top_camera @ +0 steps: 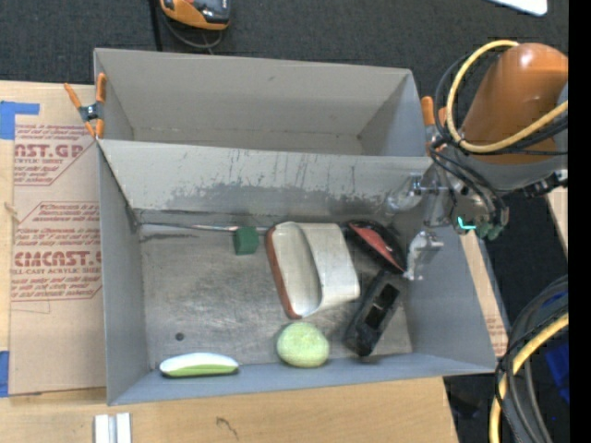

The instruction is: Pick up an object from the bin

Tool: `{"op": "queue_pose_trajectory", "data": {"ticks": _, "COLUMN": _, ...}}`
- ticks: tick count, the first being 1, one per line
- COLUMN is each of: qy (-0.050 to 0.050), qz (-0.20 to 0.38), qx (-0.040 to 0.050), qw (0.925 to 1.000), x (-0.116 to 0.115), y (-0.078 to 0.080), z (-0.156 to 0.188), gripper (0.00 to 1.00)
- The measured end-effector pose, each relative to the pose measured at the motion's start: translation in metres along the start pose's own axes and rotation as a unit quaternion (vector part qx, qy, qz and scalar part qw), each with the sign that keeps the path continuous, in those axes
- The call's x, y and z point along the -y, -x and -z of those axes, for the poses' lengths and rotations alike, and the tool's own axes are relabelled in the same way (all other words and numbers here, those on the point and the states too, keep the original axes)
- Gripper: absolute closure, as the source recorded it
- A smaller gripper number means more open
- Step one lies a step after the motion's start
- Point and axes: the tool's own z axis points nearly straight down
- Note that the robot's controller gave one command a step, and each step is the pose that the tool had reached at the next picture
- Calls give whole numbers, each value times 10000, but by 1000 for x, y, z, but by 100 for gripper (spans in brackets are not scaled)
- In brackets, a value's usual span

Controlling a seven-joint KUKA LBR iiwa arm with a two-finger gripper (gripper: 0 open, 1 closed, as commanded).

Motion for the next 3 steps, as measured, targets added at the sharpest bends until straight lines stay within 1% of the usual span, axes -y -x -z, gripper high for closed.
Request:
{"op": "queue_pose_trajectory", "data": {"ticks": 1, "qy": -6, "qz": 7, "qx": 40, "qw": 10000, "x": 0, "y": 2, "z": 4, "gripper": 0}}
{"op": "queue_pose_trajectory", "data": {"ticks": 2, "qy": -1, "qz": -380, "qx": 64, "qw": 9993, "x": -4, "y": 14, "z": -71, "gripper": 0}}
{"op": "queue_pose_trajectory", "data": {"ticks": 3, "qy": 5, "qz": -458, "qx": 148, "qw": 9988, "x": -5, "y": 23, "z": -106, "gripper": 0}}
